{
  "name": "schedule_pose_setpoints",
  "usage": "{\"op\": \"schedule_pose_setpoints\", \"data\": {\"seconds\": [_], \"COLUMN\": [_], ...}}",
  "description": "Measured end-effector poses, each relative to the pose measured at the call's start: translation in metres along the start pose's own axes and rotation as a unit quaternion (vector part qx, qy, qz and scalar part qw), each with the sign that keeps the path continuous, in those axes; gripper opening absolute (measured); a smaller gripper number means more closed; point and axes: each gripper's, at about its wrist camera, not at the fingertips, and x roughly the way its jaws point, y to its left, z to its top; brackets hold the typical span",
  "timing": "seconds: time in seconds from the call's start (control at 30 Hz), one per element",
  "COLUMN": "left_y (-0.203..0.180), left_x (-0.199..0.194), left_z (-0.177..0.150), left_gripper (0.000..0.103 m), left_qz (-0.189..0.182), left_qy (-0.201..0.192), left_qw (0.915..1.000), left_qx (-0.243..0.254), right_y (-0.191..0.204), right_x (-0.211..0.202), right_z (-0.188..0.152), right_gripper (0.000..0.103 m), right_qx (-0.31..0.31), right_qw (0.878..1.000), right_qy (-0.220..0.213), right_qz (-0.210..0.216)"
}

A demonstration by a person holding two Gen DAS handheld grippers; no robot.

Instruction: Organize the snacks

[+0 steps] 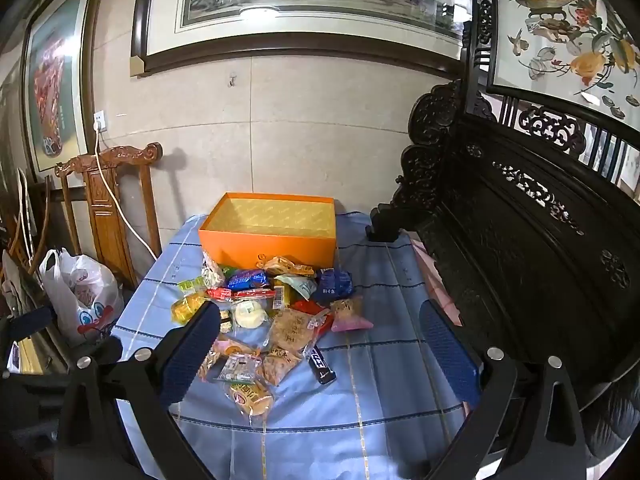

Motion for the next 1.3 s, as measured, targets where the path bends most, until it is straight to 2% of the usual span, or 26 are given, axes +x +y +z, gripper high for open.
{"op": "schedule_pose_setpoints", "data": {"seconds": [0.13, 0.23, 0.4, 0.5, 0.57, 0.67, 0.77, 0.9, 1.13, 1.3], "left_y": [0.007, 0.012, 0.003, 0.003, 0.006, 0.007, 0.012, 0.019, 0.025, 0.024], "left_x": [-0.002, -0.002, -0.001, -0.003, -0.003, 0.0, 0.001, 0.009, 0.02, 0.021], "left_z": [0.004, 0.005, 0.002, 0.001, 0.001, 0.002, 0.009, 0.022, 0.035, 0.034], "left_gripper": [0.099, 0.099, 0.099, 0.099, 0.099, 0.099, 0.099, 0.099, 0.099, 0.099], "left_qz": [-0.004, 0.013, 0.025, 0.009, -0.027, -0.003, 0.022, 0.012, 0.035, 0.035], "left_qy": [0.0, 0.001, -0.001, -0.005, -0.003, -0.003, -0.02, -0.025, -0.039, -0.037], "left_qw": [1.0, 0.9998, 0.9996, 0.9999, 0.9996, 1.0, 0.9995, 0.9996, 0.9985, 0.9986], "left_qx": [-0.007, -0.014, 0.009, 0.01, 0.003, 0.003, 0.002, -0.011, -0.014, -0.011], "right_y": [0.0, 0.002, 0.003, 0.003, 0.003, 0.0, -0.003, -0.003, -0.001, -0.001], "right_x": [0.002, 0.001, 0.002, 0.001, 0.002, 0.004, 0.006, 0.009, 0.012, 0.014], "right_z": [0.001, 0.003, 0.002, 0.002, 0.002, 0.002, 0.0, -0.001, -0.001, -0.003], "right_gripper": [0.099, 0.099, 0.099, 0.099, 0.099, 0.099, 0.099, 0.099, 0.099, 0.099], "right_qx": [-0.001, -0.004, -0.004, -0.004, -0.002, 0.005, 0.01, 0.005, -0.007, -0.007], "right_qw": [1.0, 1.0, 1.0, 1.0, 1.0, 1.0, 1.0, 1.0, 1.0, 1.0], "right_qy": [0.0, -0.002, -0.002, -0.003, -0.002, 0.001, 0.005, 0.006, 0.009, 0.012], "right_qz": [-0.001, -0.003, 0.002, 0.002, 0.001, 0.003, 0.004, 0.009, 0.014, 0.012]}}
